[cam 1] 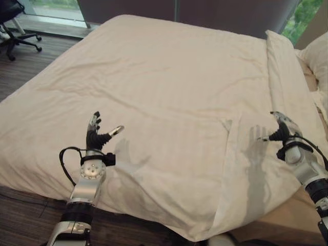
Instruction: Making the bed.
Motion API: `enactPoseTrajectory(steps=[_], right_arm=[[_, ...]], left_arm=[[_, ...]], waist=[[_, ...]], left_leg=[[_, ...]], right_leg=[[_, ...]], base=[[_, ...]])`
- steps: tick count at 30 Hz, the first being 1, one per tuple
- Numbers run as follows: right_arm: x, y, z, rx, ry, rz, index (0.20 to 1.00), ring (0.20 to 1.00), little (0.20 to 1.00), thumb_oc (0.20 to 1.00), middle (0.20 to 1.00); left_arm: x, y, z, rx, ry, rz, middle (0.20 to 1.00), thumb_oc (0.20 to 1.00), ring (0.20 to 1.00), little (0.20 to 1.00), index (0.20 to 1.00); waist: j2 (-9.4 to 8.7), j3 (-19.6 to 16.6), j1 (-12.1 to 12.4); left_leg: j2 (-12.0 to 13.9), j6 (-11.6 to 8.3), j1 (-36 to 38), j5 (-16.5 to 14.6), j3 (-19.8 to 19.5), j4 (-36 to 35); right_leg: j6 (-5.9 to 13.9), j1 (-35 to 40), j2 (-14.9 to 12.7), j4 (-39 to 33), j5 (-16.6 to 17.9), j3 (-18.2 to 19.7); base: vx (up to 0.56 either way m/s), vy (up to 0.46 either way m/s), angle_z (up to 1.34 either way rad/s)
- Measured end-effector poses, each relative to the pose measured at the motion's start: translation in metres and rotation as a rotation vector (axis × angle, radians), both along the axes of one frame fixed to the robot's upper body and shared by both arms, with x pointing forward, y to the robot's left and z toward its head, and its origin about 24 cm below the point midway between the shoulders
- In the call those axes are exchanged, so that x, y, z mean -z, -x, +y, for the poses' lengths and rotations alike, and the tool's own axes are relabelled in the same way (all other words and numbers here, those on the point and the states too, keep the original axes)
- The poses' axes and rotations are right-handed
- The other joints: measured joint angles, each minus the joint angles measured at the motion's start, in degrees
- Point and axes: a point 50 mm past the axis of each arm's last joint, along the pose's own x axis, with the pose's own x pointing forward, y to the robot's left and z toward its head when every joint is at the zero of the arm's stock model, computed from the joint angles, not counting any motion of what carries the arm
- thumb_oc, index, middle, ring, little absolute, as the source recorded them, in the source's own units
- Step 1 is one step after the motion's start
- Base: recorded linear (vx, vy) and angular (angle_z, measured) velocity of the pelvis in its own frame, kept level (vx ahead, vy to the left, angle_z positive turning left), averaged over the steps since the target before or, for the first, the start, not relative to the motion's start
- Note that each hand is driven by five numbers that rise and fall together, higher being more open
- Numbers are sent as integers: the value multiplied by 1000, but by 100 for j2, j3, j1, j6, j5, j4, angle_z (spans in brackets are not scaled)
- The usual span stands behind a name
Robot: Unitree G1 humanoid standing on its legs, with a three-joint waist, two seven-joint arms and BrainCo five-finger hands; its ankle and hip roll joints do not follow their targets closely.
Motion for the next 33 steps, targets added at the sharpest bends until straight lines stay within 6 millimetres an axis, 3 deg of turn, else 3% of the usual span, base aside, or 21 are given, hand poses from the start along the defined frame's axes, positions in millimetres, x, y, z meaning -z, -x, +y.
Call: enactPoseTrajectory(steps=[3,5,8,13,20,26,29,32,33], right_arm=[[-7,-6,6,-30,28,-14,1000,1000,1000,1000,1000],[-16,-12,13,-55,38,-38,1000,1000,1000,1000,1000],[-15,-13,13,-55,43,-31,1000,1000,1000,1000,1000],[-24,-21,9,-28,65,-37,1000,1000,1000,1000,1000],[-62,-39,23,-60,101,-157,1000,1000,1000,1000,1000],[-65,-43,22,-46,110,-160,1000,1000,1000,1000,1000],[-58,-43,13,-5,123,-132,1000,1000,1000,1000,1000],[-69,-48,5,45,109,-153,1000,1000,1000,1000,1000],[-70,-49,3,55,118,-147,831,831,831,831,831]], left_arm=[[6,3,1,-5,2,27,1000,1000,1000,1000,1000],[6,3,1,-4,2,28,1000,1000,1000,1000,1000],[6,2,-1,3,1,25,1000,1000,1000,1000,1000],[2,-8,-6,20,-4,21,1000,1000,1000,1000,1000],[-2,-15,-2,-3,28,15,1000,1000,1000,1000,1000],[1,-16,-2,-8,24,29,1000,1000,1000,1000,1000],[4,-22,-3,-8,42,52,1000,1000,1000,1000,1000],[-5,-33,-3,-18,38,38,1000,1000,1000,1000,1000],[-7,-35,-2,-24,35,40,1000,1000,1000,1000,1000]], waist=[[166,99,87],[383,142,85],[526,165,89],[601,193,41],[706,243,74],[799,307,104],[936,418,107],[1068,578,96],[1102,611,93]], left_leg=[[38,14,-21,9,-7,-2],[69,20,-76,15,-20,-4],[140,21,-116,31,-37,-1],[168,56,-312,98,-147,0],[233,31,-411,127,-147,0],[304,-53,-654,201,-167,1],[333,-53,-796,250,-179,1],[314,-46,-1055,329,-163,1],[313,-46,-1118,351,-152,1]], right_leg=[[-5,-15,34,-2,2,-3],[-13,-50,64,-1,6,-19],[-45,-64,131,19,-7,-64],[-69,-191,150,26,-8,-169],[-121,-291,213,26,-15,-176],[-177,-514,275,26,9,-200],[-191,-638,308,26,16,-211],[-260,-917,287,29,93,-196],[-275,-991,288,29,113,-184]], base=[[79,-103,3],[88,-138,2],[40,-121,3],[31,-113,9],[14,-98,1],[-10,-87,1],[-82,-108,1],[-85,-36,-2],[-95,-29,-5]])
